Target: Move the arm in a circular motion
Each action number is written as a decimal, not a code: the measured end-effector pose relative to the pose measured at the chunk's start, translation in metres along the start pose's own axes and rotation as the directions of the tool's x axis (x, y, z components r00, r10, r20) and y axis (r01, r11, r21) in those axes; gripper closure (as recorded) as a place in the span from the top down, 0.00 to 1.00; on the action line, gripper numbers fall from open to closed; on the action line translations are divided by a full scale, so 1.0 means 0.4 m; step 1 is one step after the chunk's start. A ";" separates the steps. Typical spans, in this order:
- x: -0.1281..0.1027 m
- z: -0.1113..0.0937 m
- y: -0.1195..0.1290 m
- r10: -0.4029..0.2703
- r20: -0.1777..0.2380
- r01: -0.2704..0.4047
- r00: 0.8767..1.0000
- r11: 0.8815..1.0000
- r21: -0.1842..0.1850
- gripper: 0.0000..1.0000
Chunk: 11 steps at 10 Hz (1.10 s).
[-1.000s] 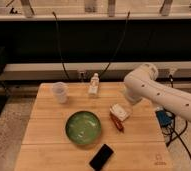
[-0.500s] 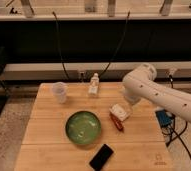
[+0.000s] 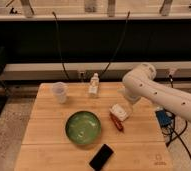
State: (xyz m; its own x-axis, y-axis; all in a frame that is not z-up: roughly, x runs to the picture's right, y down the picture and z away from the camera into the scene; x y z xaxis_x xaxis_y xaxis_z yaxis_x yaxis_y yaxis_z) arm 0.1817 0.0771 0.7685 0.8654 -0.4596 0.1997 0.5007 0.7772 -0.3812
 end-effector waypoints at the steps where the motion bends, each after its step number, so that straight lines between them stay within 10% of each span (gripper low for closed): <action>1: -0.005 0.001 -0.002 -0.006 0.001 0.006 1.000 1.000 0.001 0.80; 11: 0.006 0.028 -0.004 -0.068 0.002 0.068 0.998 0.998 0.015 0.80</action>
State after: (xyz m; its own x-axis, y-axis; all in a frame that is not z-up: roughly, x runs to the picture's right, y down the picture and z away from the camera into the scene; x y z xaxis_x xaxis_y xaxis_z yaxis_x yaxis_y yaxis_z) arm 0.1834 0.0795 0.7795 0.8295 -0.5102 0.2271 0.5584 0.7504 -0.3536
